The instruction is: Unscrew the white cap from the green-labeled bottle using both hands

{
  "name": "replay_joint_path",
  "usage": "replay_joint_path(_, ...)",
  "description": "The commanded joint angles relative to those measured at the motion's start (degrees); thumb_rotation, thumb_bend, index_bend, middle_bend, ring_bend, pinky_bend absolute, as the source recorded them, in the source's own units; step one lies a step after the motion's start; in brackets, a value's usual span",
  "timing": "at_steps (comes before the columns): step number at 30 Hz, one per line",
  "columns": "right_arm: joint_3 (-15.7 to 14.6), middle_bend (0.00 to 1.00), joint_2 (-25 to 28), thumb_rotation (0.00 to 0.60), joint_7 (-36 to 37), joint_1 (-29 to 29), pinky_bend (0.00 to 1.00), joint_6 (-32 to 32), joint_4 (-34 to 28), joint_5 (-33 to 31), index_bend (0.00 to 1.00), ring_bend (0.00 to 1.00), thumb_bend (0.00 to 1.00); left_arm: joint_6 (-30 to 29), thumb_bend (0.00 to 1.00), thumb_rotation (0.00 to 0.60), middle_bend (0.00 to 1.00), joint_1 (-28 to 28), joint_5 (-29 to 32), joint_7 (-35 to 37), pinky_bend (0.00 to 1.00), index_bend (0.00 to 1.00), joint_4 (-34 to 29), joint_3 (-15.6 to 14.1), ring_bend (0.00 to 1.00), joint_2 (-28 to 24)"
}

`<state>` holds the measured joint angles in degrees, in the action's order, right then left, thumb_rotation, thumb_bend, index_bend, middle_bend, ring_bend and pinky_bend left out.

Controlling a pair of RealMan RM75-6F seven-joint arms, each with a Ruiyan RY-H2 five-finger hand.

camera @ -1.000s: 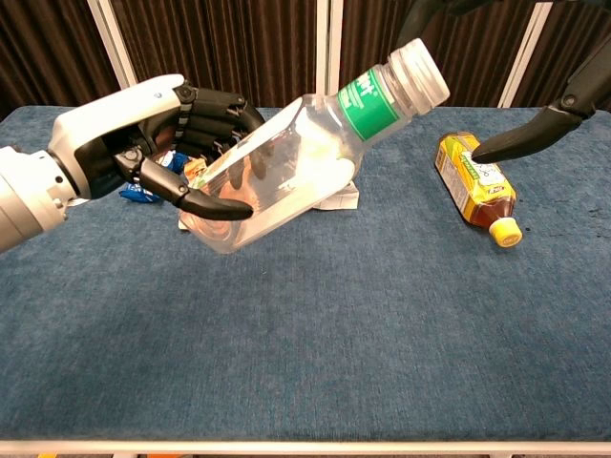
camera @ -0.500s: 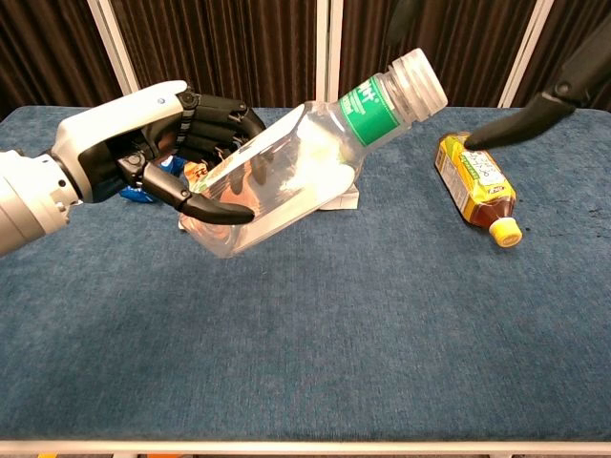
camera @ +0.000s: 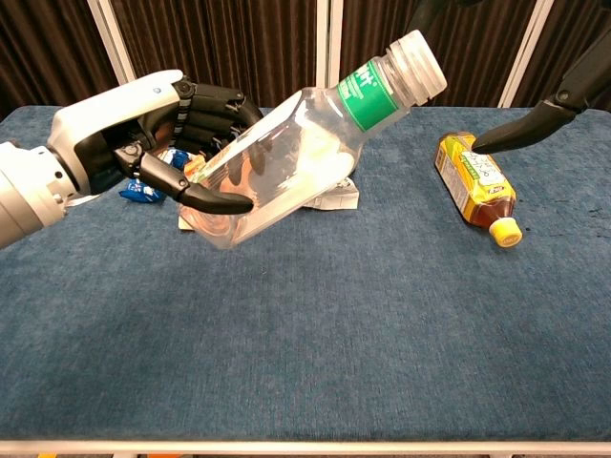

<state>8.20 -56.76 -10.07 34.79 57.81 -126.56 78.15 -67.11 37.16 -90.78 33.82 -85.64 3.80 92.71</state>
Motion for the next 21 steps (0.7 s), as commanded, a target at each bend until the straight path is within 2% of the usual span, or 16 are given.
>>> replay_joint_path(1, -0.1, 0.04, 0.0, 0.589, 0.0, 0.0, 0.0, -0.1, 0.0, 0.1, 0.3, 0.0, 0.01, 0.1, 0.43, 0.6, 0.64, 0.0, 0.1, 0.0, 0.56, 0.69, 0.1, 0.0, 0.58, 0.1)
replay_joint_path(21, -0.9, 0.04, 0.5, 0.589, -0.1, -0.2, 0.0, 0.0, -1.4, 2.4, 0.3, 0.0, 0.01, 1.0, 0.43, 0.6, 0.64, 0.3, 0.7, 0.6, 0.56, 0.69, 0.7, -0.1, 0.58, 0.1)
